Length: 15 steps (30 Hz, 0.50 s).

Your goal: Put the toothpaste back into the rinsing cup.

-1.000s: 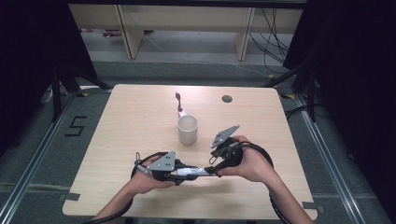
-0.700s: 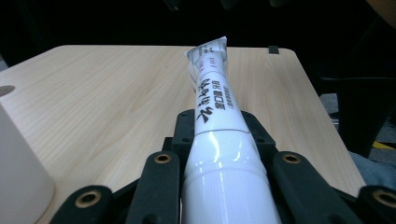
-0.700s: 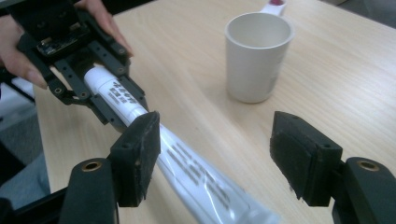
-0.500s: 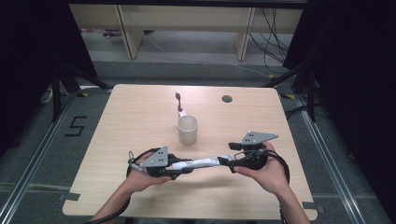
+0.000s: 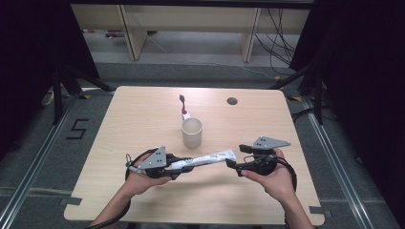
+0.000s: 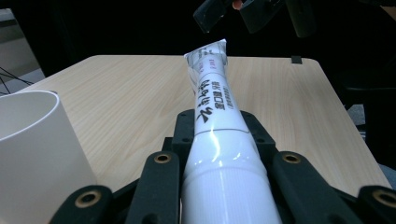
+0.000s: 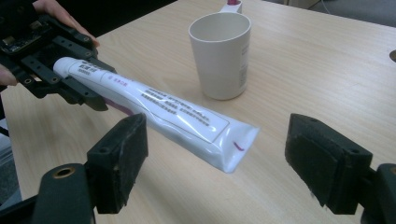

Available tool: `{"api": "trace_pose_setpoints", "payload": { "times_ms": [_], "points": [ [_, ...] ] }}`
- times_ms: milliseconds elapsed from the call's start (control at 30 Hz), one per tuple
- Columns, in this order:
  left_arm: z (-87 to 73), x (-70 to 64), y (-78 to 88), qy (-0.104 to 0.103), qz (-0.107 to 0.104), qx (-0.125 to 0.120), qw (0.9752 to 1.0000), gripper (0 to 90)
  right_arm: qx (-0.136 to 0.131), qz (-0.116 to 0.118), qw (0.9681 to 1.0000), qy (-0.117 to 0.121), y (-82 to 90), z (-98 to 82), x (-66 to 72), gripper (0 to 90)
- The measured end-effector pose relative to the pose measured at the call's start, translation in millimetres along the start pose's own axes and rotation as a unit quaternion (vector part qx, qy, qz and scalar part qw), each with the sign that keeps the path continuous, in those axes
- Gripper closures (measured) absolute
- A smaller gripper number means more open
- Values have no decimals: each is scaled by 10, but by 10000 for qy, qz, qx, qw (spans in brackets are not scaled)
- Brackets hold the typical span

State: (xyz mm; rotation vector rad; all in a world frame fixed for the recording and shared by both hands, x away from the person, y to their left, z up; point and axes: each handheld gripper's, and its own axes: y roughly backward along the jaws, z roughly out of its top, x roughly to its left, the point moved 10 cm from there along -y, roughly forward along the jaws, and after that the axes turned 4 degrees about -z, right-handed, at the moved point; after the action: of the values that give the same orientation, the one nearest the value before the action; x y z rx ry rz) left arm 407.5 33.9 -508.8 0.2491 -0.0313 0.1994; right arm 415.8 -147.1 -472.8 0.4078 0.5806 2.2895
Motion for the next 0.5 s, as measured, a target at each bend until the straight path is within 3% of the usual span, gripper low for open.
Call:
{"api": "trace_pose_setpoints", "payload": {
  "times_ms": [133,200,267,333,367,433,467,500],
  "points": [
    [4,23,26,-25,48,27,10000,712,-13,15,10000,58,-1,-11,-12,218],
    [22,28,27,-13,65,-52,10000,711,101,72,9998,-169,0,-52,30,223],
    [28,36,38,-15,101,-37,9999,711,-16,154,9998,-98,-46,-74,29,227],
    [37,41,41,-40,121,-42,9999,712,28,156,9995,-268,-65,-113,49,225],
    [39,42,42,-43,109,-41,9999,712,70,126,9997,-181,-70,-132,24,225],
    [42,44,41,-51,117,-50,9999,711,62,167,9996,-228,-83,-145,33,223],
    [45,48,40,-54,129,-58,9999,711,160,228,9987,-424,-86,-174,67,220],
    [48,48,38,-46,120,-66,9999,711,112,241,9991,-330,-118,-181,51,219]
  ]
}}
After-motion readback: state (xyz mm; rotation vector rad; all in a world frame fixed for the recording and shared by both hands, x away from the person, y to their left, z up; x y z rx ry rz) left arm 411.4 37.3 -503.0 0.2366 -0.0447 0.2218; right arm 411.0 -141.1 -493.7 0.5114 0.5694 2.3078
